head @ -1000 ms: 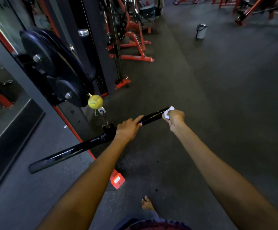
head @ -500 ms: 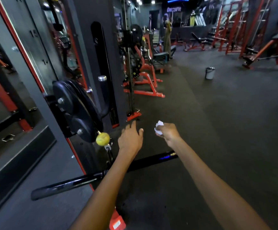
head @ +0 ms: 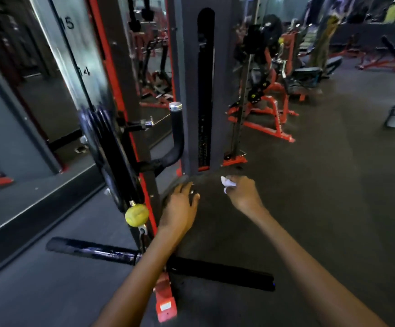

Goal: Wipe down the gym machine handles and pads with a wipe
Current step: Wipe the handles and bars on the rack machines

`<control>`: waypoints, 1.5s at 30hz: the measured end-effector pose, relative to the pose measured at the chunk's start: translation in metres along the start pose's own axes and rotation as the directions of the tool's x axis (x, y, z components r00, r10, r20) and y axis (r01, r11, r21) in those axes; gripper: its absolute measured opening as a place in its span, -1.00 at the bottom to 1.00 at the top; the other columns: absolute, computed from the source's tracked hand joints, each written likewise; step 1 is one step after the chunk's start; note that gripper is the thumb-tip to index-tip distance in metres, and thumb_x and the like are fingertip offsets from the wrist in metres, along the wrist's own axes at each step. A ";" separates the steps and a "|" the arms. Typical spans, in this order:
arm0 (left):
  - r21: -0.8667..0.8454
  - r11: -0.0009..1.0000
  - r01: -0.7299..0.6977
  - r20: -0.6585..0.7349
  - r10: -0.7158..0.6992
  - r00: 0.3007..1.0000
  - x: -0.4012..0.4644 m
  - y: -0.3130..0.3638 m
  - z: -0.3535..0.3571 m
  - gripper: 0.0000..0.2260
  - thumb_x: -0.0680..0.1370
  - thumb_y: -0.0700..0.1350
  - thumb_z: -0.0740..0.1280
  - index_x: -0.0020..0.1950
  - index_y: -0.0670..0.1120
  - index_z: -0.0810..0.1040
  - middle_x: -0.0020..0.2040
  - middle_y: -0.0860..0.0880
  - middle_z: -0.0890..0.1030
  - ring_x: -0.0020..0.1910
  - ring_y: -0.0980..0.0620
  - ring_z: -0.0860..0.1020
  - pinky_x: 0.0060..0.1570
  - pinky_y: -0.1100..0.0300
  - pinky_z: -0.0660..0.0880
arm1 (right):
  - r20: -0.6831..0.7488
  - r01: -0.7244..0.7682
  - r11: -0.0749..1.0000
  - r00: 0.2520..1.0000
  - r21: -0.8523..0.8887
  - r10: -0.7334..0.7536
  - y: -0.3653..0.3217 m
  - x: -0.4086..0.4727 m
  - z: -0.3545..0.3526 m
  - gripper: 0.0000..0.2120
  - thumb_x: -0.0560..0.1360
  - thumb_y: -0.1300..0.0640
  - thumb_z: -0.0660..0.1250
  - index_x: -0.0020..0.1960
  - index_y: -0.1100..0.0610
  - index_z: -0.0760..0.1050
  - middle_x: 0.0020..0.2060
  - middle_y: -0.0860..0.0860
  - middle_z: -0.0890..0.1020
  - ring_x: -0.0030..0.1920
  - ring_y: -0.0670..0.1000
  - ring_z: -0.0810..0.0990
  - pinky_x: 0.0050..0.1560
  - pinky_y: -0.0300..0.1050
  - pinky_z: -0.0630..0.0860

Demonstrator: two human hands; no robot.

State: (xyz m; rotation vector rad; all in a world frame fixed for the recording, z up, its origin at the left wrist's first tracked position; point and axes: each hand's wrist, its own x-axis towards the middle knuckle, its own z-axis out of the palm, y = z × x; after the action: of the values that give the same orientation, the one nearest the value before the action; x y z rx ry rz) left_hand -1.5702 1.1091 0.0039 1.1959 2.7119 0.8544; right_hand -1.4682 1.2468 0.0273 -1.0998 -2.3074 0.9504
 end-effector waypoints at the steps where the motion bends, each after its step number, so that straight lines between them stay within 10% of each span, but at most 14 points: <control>1: 0.007 1.000 -0.002 -0.058 0.003 0.998 0.002 0.000 -0.001 -0.59 0.64 -0.01 0.20 0.48 -0.09 0.35 0.43 -0.11 0.40 0.38 -0.11 0.38 0.37 0.05 0.32 | 0.011 0.035 0.999 0.999 0.018 -0.035 -0.001 0.006 0.002 -0.82 0.50 0.26 0.28 0.04 0.18 0.62 -0.04 0.14 0.65 0.01 0.12 0.62 -0.03 -0.09 0.51; 6: 0.034 0.995 0.091 -0.237 -0.080 0.968 0.011 0.001 -0.009 -0.57 0.64 -0.01 0.19 0.47 -0.14 0.34 0.47 -0.11 0.35 0.46 -0.06 0.28 0.42 0.14 0.18 | 0.121 0.151 0.973 0.977 0.177 -0.173 -0.011 0.039 0.013 -0.73 0.55 0.19 0.25 -0.33 0.06 0.44 -0.31 0.01 0.56 -0.30 -0.09 0.51 -0.43 -0.48 0.33; 10: 0.032 0.987 0.159 -0.358 -0.137 0.923 0.024 0.009 -0.016 -0.57 0.64 0.01 0.17 0.49 -0.09 0.32 0.48 -0.08 0.32 0.48 -0.02 0.25 0.43 0.12 0.19 | 0.222 0.223 0.943 0.934 0.247 -0.279 -0.020 0.067 0.013 -0.87 0.54 0.27 0.24 -0.07 0.21 0.57 -0.17 0.09 0.59 -0.17 -0.01 0.57 -0.32 -0.34 0.41; 15: 0.028 0.971 0.236 -0.535 -0.185 0.824 0.039 0.036 -0.027 -0.60 0.62 -0.06 0.24 0.44 -0.15 0.37 0.41 -0.13 0.39 0.41 -0.10 0.34 0.34 0.02 0.34 | 0.181 0.378 0.889 0.885 0.257 -0.429 -0.034 0.094 -0.001 -0.55 0.49 0.34 0.17 -0.39 -0.13 0.17 -0.38 -0.13 0.26 -0.30 -0.03 0.30 -0.26 -0.22 0.23; 19: 0.079 0.960 0.269 -0.627 -0.162 0.762 0.057 0.045 -0.037 -0.58 0.60 -0.10 0.24 0.45 -0.18 0.34 0.44 -0.18 0.35 0.46 -0.16 0.27 0.40 -0.03 0.30 | 0.131 0.450 0.837 0.852 0.312 -0.507 -0.045 0.107 -0.019 -0.58 0.49 0.39 0.15 -0.35 -0.09 0.35 -0.34 -0.10 0.33 -0.35 -0.14 0.31 -0.39 -0.40 0.24; 27: 0.104 0.953 0.286 -0.797 -0.092 0.596 0.104 0.019 -0.074 -0.56 0.62 -0.09 0.19 0.47 -0.23 0.32 0.54 -0.22 0.16 0.54 -0.18 0.08 0.51 0.00 0.02 | -0.077 0.583 0.749 0.802 0.314 -0.592 -0.069 0.144 -0.024 -0.62 0.50 0.39 0.22 0.29 0.21 0.48 0.05 0.14 0.50 0.03 0.04 0.48 -0.07 -0.42 0.24; 30: 0.153 0.942 0.299 -0.815 -0.051 0.577 0.125 0.006 -0.092 -0.48 0.61 0.00 0.06 0.53 -0.21 0.22 0.56 -0.22 0.10 0.56 -0.14 0.00 0.52 0.08 -0.12 | -0.207 0.750 0.652 0.659 0.110 -0.723 -0.090 0.158 -0.018 -0.66 0.47 0.42 0.23 0.20 0.26 0.55 -0.06 0.14 0.51 -0.01 0.08 0.49 -0.05 -0.43 0.20; 37: 0.249 0.893 0.374 -0.864 0.031 0.502 0.162 -0.031 -0.102 -0.50 0.66 -0.02 0.11 0.56 -0.18 0.15 0.56 -0.19 0.13 0.55 -0.15 0.09 0.50 -0.04 0.04 | 0.039 0.921 -0.118 -0.112 -0.371 -0.993 -0.119 0.198 0.019 -0.78 0.51 0.32 0.26 0.11 0.37 0.56 0.08 0.19 0.60 0.19 0.15 0.55 0.22 0.02 0.49; 45: 0.220 0.890 0.400 -0.924 0.060 0.377 0.179 -0.047 -0.094 -0.48 0.67 -0.04 0.16 0.52 -0.30 0.16 0.52 -0.29 0.20 0.52 -0.20 0.18 0.48 -0.05 0.17 | 0.428 0.766 -0.403 -0.185 -0.500 -0.884 -0.071 0.200 0.064 -0.81 0.41 0.30 0.38 0.02 0.27 0.63 0.03 0.15 0.64 0.15 0.15 0.58 0.41 0.06 0.25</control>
State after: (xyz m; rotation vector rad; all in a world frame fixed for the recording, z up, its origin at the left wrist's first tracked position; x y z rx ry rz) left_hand -1.7516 1.1648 0.0886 0.3542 4.0194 1.2130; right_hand -1.6647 1.3476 0.0501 0.8474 -2.2388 -0.7661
